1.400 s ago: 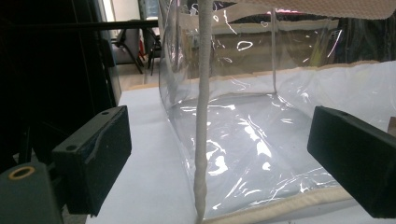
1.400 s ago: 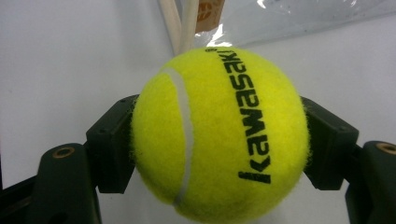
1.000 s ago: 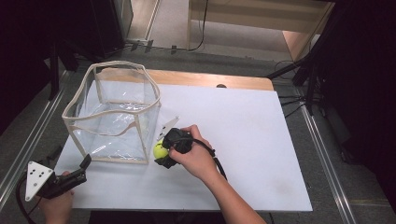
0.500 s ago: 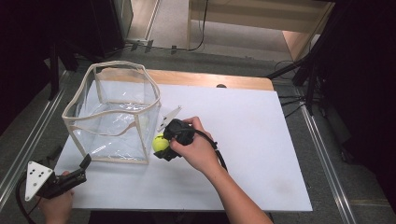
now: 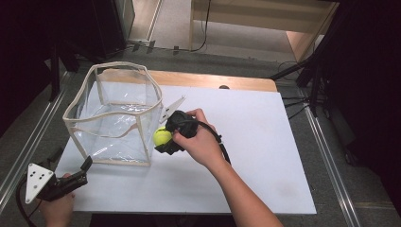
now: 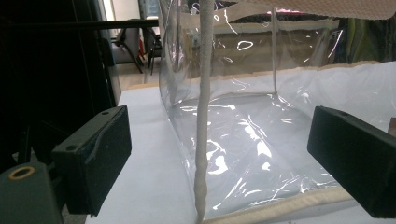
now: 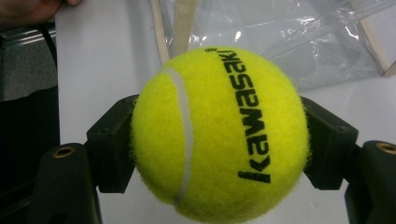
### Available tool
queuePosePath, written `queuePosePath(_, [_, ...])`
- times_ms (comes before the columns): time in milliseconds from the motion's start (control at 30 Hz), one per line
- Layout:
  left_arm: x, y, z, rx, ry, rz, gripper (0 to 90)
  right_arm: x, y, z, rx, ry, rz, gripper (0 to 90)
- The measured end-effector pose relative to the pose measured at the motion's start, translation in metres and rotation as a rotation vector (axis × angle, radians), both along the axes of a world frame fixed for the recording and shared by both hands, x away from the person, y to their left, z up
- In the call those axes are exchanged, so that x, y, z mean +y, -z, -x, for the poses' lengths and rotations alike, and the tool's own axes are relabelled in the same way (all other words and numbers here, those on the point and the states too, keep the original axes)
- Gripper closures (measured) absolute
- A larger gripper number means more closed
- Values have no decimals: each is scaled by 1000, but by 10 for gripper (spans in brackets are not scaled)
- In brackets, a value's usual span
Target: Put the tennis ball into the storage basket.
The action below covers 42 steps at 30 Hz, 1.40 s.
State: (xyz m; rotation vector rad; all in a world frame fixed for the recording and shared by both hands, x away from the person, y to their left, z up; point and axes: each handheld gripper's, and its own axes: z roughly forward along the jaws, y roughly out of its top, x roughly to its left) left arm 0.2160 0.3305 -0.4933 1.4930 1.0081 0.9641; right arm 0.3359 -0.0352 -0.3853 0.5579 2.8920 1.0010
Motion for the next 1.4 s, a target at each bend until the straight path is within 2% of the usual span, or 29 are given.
queuePosePath(67, [0, 0, 0, -2, 0, 1, 68, 0, -4, -3, -20, -22, -12, 236])
queuePosePath(433, [0, 0, 0, 1, -1, -1, 68, -1, -18, -6, -15, -8, 1, 236])
queuePosePath(467, [0, 0, 0, 1, -1, -1, 68, -1, -20, -7, -17, -12, -12, 236])
queuePosePath(667, [0, 0, 0, 2, -1, -1, 67, -1, -27, -9, -20, -8, -6, 237])
queuePosePath(967, [0, 0, 0, 4, -1, -2, 68, 0, -38, -16, -31, -20, -25, 237])
queuePosePath(1133, [0, 0, 0, 4, 1, -3, 68, 1, -44, -18, -22, -12, -29, 237])
queuePosePath(1400, [0, 0, 0, 6, 3, -5, 68, 2, -56, -24, -40, -17, -31, 238])
